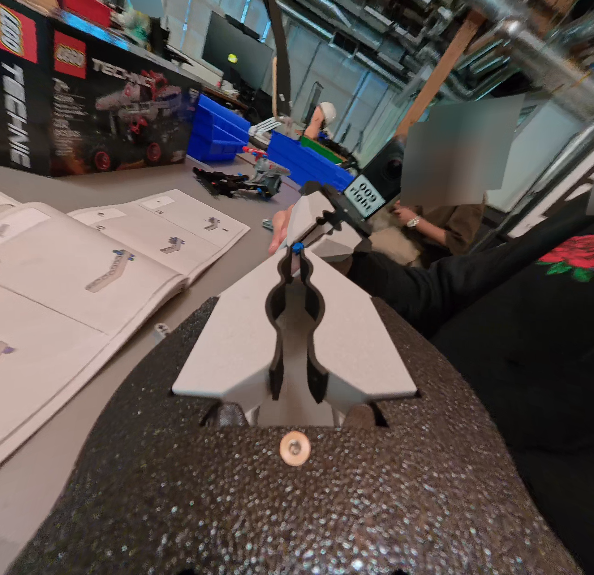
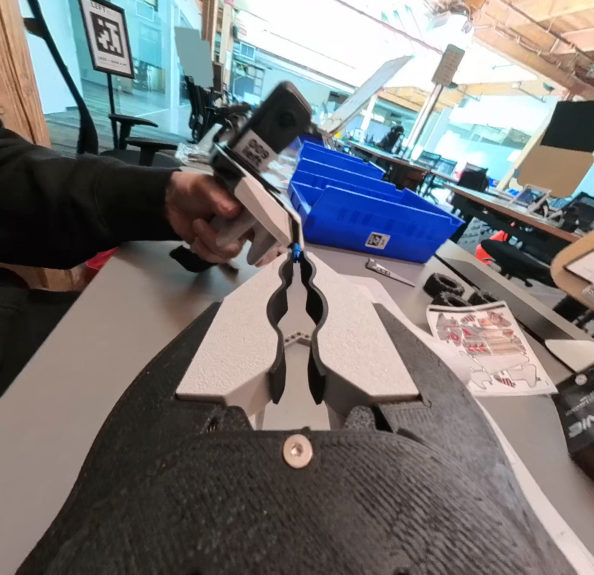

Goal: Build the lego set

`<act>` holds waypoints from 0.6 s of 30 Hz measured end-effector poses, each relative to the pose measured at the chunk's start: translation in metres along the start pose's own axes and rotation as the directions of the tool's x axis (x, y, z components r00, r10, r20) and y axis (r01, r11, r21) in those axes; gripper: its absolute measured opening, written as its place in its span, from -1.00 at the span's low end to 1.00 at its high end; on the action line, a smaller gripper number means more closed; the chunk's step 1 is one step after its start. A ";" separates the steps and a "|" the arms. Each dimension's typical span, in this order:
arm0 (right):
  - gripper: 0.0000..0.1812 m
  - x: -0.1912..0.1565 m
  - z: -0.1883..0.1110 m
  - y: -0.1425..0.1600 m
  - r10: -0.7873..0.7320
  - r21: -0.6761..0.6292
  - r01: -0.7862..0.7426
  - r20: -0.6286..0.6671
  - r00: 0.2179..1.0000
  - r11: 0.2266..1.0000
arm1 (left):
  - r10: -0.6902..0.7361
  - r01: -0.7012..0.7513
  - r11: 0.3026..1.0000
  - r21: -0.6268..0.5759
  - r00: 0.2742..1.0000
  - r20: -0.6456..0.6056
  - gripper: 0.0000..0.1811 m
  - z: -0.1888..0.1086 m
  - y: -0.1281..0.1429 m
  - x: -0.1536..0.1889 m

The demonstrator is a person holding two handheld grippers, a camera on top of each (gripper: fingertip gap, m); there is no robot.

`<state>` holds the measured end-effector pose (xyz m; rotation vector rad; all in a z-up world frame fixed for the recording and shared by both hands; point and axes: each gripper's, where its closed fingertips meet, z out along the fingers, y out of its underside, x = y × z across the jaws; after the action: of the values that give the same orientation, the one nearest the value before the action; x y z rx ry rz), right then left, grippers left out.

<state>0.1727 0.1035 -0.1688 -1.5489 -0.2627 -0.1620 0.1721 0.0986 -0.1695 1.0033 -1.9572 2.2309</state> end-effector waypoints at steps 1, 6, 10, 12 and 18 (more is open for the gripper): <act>-0.96 0.004 -0.003 0.003 0.001 -0.019 -0.001 -0.013 1.000 1.000 | 0.053 -0.053 0.998 -0.014 0.998 0.034 -0.91 -0.001 0.001 -0.003; -0.96 0.012 -0.008 0.020 0.053 -0.098 -0.053 -0.005 0.999 0.994 | 0.530 -0.436 0.789 -0.434 0.839 0.122 -0.71 -0.012 0.045 -0.028; -0.96 0.013 -0.009 0.019 0.098 -0.091 -0.096 0.019 0.995 0.991 | 0.790 -0.596 0.387 -0.703 0.608 -0.080 -0.73 -0.015 0.074 -0.052; -0.96 0.015 -0.013 0.015 0.140 -0.058 -0.138 0.042 0.989 0.989 | 0.809 -0.642 0.265 -0.719 0.554 -0.197 -0.75 -0.010 0.073 -0.054; -0.96 0.028 -0.023 0.006 0.212 0.031 -0.213 0.014 0.977 0.977 | 0.687 -0.684 0.130 -0.718 0.584 -0.432 -0.88 -0.002 0.086 -0.057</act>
<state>0.2022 0.0827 -0.1668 -1.5350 -0.1061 0.0190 0.1818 0.1046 -0.2720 -0.1592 -3.3756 0.8443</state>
